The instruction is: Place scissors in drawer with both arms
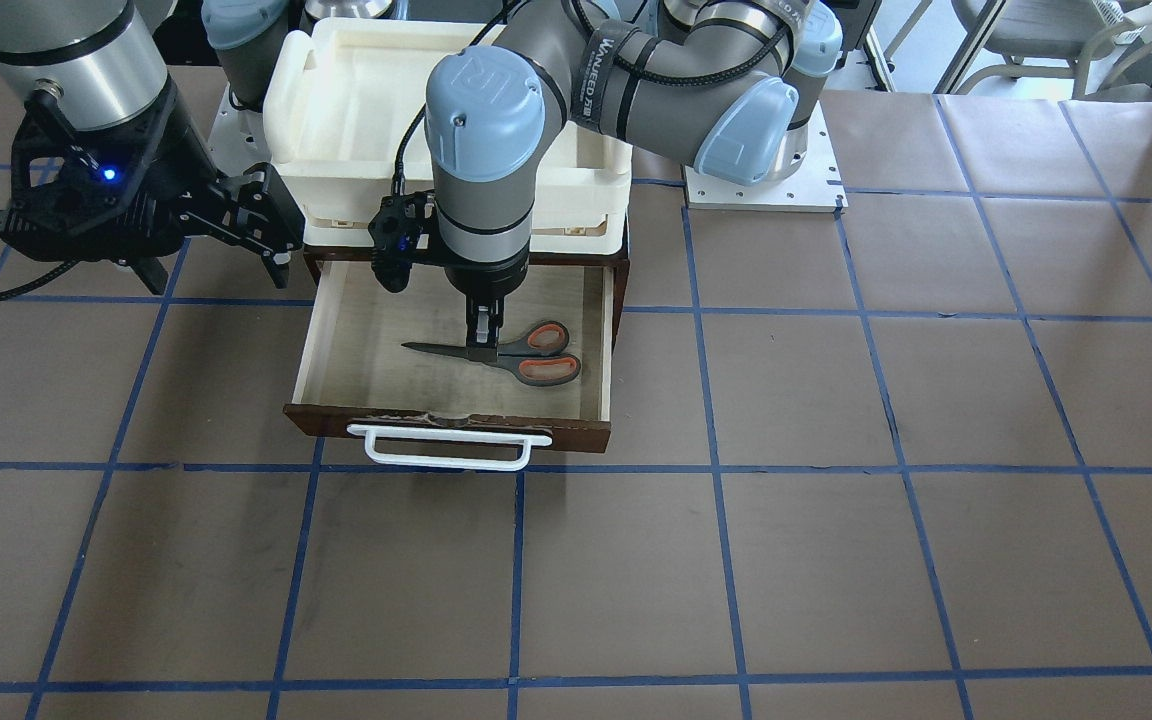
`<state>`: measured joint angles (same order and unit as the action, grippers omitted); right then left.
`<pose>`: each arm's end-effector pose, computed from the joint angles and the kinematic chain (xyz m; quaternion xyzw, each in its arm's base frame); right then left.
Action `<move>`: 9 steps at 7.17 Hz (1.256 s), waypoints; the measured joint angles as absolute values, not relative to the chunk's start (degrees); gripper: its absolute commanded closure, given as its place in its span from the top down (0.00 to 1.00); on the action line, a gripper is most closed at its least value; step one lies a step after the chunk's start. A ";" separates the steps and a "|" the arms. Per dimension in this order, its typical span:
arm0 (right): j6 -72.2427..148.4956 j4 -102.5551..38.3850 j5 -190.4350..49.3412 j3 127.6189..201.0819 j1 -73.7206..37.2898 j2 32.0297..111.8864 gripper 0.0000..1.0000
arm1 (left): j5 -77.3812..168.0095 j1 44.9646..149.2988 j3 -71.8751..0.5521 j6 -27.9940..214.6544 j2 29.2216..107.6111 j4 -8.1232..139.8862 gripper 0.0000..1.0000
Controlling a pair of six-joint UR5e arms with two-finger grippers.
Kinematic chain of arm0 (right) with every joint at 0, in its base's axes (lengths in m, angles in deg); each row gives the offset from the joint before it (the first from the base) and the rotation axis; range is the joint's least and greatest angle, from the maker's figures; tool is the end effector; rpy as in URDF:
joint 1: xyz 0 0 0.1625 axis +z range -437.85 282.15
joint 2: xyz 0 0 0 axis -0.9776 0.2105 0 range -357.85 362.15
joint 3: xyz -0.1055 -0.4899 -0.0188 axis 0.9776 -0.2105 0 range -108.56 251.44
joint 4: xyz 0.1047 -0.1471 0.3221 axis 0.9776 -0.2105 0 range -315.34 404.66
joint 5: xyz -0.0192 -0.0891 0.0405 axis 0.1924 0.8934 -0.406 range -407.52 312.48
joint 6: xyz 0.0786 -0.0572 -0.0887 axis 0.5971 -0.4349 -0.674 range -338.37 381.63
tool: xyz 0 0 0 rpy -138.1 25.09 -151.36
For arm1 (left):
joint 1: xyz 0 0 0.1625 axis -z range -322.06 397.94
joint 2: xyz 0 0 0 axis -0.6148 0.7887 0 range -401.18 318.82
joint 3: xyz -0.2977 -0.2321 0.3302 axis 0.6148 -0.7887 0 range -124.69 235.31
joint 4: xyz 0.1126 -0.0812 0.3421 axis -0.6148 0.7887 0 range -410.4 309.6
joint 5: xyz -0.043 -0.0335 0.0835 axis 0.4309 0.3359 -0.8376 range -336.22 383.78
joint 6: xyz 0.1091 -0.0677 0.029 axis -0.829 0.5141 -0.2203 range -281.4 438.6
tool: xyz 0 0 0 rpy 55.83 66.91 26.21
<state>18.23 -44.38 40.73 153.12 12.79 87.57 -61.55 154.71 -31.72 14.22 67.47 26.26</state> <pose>0.1428 -0.4881 0.5583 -0.0356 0.9990 -0.0246 0.0146 -0.3926 -0.4585 0.4096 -0.7128 -0.6998 -0.0061 0.0451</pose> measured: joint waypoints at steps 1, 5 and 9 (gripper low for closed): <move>18.21 -43.72 40.95 153.15 12.89 87.71 1.00 | -61.86 154.19 -31.31 14.60 65.90 26.38 0.68; 18.26 -42.20 41.84 153.75 13.03 88.14 1.00 | -62.40 141.64 -27.51 26.16 56.62 34.22 0.83; 18.43 -42.19 42.12 155.45 13.03 88.73 1.00 | -62.05 128.82 -28.26 40.03 49.61 43.89 1.00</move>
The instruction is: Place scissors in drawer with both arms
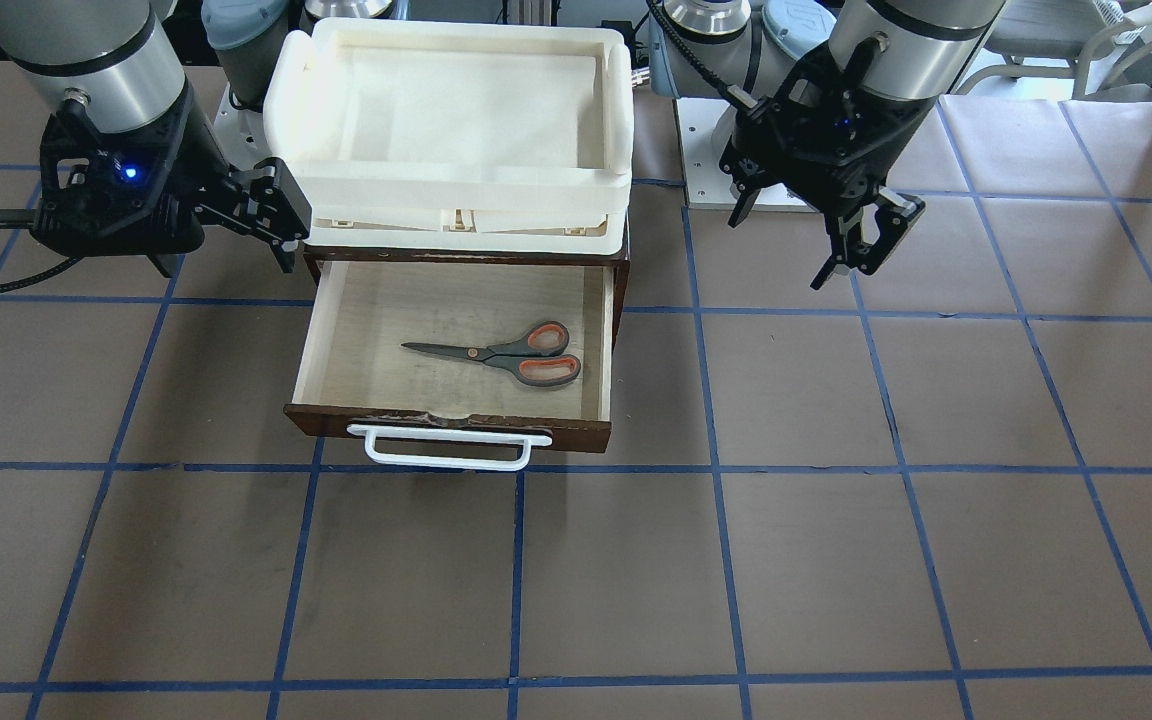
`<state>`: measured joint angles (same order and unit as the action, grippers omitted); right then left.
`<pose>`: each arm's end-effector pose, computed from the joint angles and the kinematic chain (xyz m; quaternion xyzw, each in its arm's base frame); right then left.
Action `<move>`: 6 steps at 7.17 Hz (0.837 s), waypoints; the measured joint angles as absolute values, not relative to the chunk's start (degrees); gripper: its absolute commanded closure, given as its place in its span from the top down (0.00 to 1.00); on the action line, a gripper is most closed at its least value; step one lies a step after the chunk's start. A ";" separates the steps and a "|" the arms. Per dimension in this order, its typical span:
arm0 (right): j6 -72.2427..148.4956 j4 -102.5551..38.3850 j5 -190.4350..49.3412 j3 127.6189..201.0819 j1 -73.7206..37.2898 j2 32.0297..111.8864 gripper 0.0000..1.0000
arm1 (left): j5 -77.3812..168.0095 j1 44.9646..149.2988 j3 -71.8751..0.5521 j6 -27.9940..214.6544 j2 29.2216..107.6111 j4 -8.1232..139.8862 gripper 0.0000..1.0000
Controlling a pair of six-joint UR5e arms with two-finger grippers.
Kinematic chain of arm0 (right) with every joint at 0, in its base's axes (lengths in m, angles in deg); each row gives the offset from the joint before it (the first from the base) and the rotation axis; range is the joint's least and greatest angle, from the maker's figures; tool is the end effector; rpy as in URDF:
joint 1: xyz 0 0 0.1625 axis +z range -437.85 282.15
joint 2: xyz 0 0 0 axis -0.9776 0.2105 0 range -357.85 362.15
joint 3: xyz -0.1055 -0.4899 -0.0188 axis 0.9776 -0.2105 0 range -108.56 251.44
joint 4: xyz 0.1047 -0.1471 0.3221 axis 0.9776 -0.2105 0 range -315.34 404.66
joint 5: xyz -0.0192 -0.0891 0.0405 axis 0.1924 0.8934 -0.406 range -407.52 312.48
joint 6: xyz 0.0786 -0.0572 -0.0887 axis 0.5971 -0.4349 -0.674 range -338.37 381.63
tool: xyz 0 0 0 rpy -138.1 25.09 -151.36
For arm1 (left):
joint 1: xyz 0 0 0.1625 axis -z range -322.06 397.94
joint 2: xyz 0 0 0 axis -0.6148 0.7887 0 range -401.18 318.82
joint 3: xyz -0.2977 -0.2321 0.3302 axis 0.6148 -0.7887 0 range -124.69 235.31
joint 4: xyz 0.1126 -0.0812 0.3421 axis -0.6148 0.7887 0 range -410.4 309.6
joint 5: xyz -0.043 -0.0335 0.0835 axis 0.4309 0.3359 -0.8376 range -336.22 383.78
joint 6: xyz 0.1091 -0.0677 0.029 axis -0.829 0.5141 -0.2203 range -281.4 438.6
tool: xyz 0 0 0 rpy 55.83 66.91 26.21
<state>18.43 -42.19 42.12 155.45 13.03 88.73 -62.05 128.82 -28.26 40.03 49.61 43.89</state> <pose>0.1414 -0.4702 0.5460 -0.0355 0.9994 0.0050 0.0032 -0.1498 -0.4501 0.5690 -0.3377 -0.9405 0.0230 0.0306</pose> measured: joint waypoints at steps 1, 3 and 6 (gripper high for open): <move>18.40 -42.23 42.14 155.51 13.03 88.77 1.00 | -62.40 128.48 -28.44 48.05 48.65 44.72 1.00; 18.38 -42.20 42.20 155.58 13.03 88.81 1.00 | -63.01 128.51 -29.88 60.35 47.50 45.04 0.96; 18.45 -42.23 42.21 155.70 13.03 88.81 1.00 | -64.42 128.55 -33.62 72.04 45.92 42.81 0.96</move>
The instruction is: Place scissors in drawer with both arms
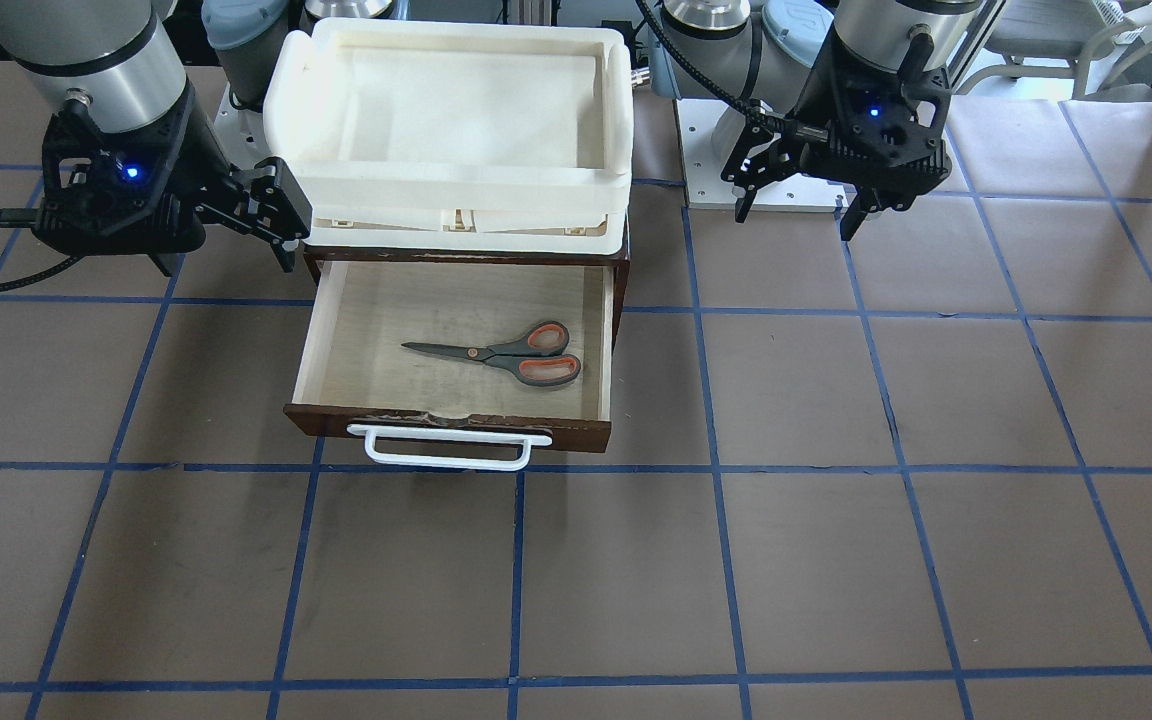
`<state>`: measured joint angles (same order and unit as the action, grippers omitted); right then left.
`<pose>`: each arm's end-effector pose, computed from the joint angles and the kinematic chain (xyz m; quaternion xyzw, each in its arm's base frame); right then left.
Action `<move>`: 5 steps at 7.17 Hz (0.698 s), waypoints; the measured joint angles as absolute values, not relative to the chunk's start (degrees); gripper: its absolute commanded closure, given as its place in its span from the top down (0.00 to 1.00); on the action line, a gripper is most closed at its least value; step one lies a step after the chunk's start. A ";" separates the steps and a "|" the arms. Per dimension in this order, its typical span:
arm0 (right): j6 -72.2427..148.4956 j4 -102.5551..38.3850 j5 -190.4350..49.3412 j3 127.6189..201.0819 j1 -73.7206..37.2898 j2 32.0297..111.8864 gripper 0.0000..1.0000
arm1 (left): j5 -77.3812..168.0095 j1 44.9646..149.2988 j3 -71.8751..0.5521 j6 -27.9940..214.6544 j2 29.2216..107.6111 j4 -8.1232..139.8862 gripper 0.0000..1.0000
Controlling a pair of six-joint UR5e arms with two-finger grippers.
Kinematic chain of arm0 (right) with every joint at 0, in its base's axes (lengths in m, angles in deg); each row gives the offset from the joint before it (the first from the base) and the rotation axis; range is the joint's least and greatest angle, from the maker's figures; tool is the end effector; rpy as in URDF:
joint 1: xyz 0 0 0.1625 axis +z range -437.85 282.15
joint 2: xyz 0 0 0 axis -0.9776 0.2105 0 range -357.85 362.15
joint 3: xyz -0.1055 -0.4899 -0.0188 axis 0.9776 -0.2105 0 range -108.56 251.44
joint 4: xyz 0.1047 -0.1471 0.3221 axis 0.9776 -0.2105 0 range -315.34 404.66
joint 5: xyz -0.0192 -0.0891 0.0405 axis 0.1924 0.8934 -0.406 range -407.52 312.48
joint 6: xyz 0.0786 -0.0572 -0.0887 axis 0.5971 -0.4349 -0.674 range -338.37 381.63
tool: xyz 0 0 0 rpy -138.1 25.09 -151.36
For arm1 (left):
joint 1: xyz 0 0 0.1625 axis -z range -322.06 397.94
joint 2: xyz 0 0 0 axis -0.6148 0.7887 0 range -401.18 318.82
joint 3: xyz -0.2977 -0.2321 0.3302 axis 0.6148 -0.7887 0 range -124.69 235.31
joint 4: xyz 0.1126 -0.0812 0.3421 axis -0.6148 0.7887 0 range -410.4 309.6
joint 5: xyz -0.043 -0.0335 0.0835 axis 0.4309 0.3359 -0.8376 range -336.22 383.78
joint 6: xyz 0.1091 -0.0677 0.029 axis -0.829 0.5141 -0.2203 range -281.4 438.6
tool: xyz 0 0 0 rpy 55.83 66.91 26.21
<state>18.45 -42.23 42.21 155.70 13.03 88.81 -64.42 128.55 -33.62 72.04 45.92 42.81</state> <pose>0.1411 -0.4692 0.5448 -0.0354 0.9994 0.0062 0.0024 -0.1419 -0.4181 0.5571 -0.0626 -0.9979 0.0075 0.0153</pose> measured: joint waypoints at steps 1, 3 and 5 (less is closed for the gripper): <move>18.46 -42.25 42.21 155.71 13.03 88.81 1.00 | -64.62 128.55 -34.19 72.47 45.79 42.50 0.97; 18.46 -42.28 42.21 155.79 13.03 88.81 1.00 | -64.88 128.46 -34.58 71.70 45.31 42.40 0.98; 18.44 -42.28 42.21 155.81 13.03 88.81 1.00 | -64.76 128.11 -34.76 71.78 45.25 42.20 0.97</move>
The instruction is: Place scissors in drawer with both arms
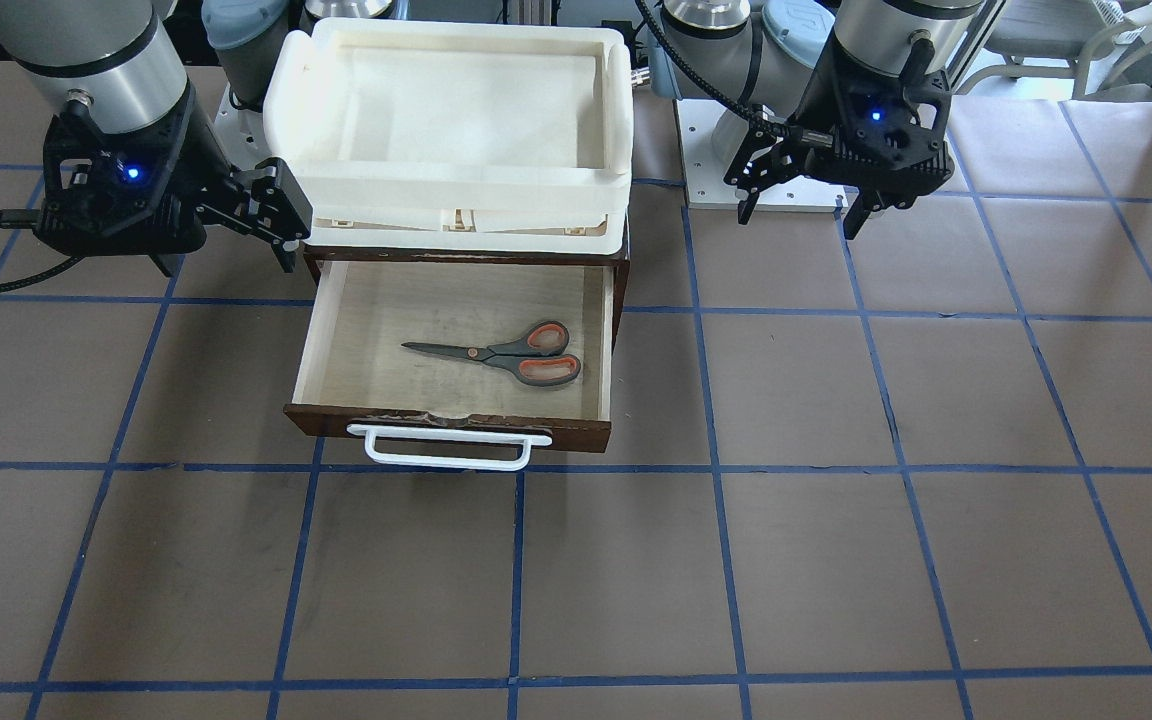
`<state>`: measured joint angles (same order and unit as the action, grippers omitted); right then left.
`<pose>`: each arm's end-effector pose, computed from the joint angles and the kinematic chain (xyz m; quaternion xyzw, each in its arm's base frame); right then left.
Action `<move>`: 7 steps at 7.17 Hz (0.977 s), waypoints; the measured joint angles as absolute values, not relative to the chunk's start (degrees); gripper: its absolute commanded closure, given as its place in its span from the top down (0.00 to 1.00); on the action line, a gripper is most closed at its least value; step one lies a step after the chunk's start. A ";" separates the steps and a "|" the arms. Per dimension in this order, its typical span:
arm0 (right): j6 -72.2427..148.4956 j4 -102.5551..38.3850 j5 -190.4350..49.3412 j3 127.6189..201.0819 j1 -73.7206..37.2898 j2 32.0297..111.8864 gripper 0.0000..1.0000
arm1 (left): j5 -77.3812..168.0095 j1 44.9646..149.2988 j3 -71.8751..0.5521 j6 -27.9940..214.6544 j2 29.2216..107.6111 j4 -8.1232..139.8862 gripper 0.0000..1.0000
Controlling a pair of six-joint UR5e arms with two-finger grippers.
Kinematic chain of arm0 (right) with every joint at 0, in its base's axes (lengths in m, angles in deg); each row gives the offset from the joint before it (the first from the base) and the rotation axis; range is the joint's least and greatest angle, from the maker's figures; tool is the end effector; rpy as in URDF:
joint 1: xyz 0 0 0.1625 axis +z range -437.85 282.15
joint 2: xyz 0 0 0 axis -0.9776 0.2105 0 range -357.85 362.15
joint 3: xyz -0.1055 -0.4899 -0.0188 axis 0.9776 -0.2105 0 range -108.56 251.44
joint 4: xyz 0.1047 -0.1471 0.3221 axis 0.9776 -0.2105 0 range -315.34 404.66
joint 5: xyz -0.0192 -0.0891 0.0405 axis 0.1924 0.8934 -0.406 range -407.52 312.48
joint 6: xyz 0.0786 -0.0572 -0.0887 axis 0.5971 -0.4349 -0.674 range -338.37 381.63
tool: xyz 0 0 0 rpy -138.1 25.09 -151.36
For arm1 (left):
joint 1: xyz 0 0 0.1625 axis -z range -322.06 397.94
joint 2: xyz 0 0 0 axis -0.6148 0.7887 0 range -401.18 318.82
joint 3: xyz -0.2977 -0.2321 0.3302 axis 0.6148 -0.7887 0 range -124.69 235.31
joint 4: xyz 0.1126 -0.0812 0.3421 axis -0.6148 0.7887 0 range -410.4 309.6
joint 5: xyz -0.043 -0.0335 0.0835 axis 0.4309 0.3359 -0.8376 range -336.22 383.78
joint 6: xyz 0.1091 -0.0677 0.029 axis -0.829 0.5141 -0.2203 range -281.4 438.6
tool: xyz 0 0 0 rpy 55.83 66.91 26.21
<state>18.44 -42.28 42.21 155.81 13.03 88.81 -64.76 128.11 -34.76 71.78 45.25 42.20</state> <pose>0.1411 -0.4691 0.5440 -0.0354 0.9993 0.0067 0.0025 -0.1379 -0.4138 0.5541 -0.0610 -0.9980 0.0086 0.0123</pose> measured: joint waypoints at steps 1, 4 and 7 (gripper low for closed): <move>18.42 -42.27 42.21 155.84 13.03 88.81 1.00 | -64.53 128.07 -34.99 72.20 45.30 41.74 0.97; 18.36 -42.24 43.15 155.96 13.03 88.81 1.00 | -64.39 128.02 -36.41 74.12 45.18 40.92 0.97; 18.31 -42.20 44.57 156.30 13.03 88.81 1.00 | -64.54 128.07 -36.69 74.53 45.00 40.78 0.97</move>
<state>18.31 -42.20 44.57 156.30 13.03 88.81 -64.54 128.07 -36.69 74.53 45.00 40.78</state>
